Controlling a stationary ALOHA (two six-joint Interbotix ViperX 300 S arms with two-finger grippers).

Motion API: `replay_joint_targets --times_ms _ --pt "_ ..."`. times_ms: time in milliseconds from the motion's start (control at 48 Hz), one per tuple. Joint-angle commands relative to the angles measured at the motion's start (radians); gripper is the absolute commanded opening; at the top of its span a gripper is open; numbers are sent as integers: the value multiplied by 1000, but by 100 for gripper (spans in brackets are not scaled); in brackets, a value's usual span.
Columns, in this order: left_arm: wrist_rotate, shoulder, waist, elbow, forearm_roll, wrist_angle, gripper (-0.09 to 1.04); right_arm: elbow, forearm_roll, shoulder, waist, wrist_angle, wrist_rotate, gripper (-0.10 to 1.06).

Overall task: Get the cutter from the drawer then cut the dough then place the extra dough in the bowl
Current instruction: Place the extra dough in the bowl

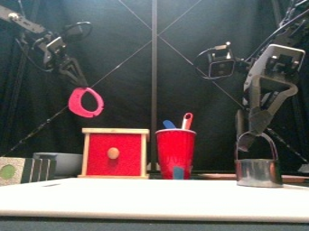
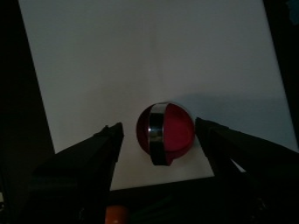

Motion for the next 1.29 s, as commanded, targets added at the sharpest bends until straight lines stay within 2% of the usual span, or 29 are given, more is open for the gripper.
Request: replay_joint_targets --times_ms 21,375,750,1083,1292 --pt "0 -32 21 25 -28 6 57 -6 -2 -12 -3 -3 -2 97" --pt "0 17 29 149 -38 -38 57 -8 -3 -12 -3 -5 -2 97" --pt "0 117 18 198 -49 -123 60 -9 -5 -12 -3 -5 -2 97" --pt "0 129 18 198 -67 -175 76 -11 -5 -11 -2 -5 -2 97" --pt "0 129 18 199 -74 -184 78 -14 -5 -11 -2 -5 -3 97"
